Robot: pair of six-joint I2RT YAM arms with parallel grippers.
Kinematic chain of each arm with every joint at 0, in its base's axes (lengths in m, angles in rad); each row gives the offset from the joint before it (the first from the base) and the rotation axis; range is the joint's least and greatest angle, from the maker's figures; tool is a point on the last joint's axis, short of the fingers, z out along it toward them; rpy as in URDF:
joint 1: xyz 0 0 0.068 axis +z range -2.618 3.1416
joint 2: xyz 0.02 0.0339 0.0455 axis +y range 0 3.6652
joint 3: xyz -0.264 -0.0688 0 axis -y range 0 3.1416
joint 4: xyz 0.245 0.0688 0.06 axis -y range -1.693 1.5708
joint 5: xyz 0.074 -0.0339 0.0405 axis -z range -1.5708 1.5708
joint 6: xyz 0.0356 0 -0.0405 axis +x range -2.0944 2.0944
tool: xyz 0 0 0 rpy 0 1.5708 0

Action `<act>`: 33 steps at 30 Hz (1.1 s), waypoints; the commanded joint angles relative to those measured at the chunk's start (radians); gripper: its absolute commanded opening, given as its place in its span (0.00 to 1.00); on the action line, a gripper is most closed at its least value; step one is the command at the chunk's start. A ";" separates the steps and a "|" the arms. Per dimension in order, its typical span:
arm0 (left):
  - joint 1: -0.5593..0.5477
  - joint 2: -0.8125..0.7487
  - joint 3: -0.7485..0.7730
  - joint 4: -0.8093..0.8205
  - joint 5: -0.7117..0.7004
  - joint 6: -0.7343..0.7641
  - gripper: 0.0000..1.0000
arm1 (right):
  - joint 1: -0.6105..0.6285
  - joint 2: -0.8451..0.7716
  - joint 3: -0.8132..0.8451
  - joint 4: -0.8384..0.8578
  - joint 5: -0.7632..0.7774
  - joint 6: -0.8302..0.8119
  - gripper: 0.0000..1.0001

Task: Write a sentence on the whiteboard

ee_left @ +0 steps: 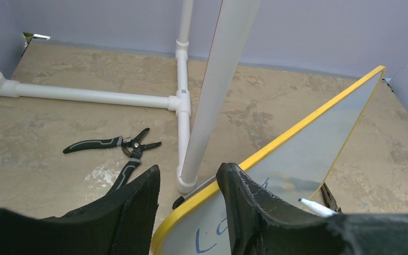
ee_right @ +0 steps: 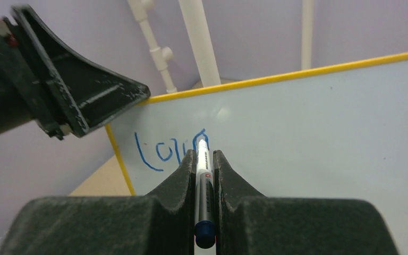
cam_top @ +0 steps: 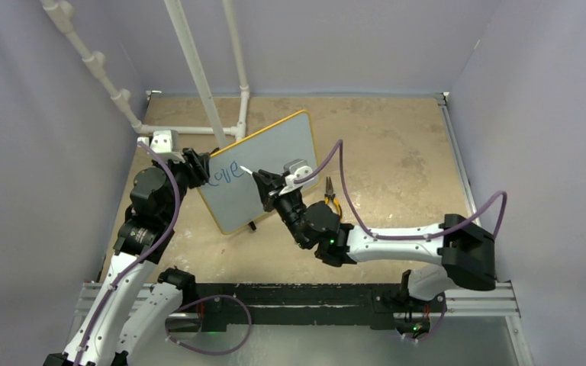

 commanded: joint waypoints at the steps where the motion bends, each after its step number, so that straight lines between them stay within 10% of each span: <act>1: 0.006 0.005 0.013 -0.012 0.018 -0.001 0.49 | 0.002 -0.109 -0.001 -0.139 -0.092 0.021 0.00; 16: 0.003 0.132 0.198 -0.046 0.118 0.093 0.73 | -0.030 -0.369 -0.030 -0.536 -0.174 0.107 0.00; 33: -0.113 0.487 0.434 -0.097 0.394 0.374 0.73 | -0.256 -0.366 -0.095 -0.405 -0.594 0.196 0.00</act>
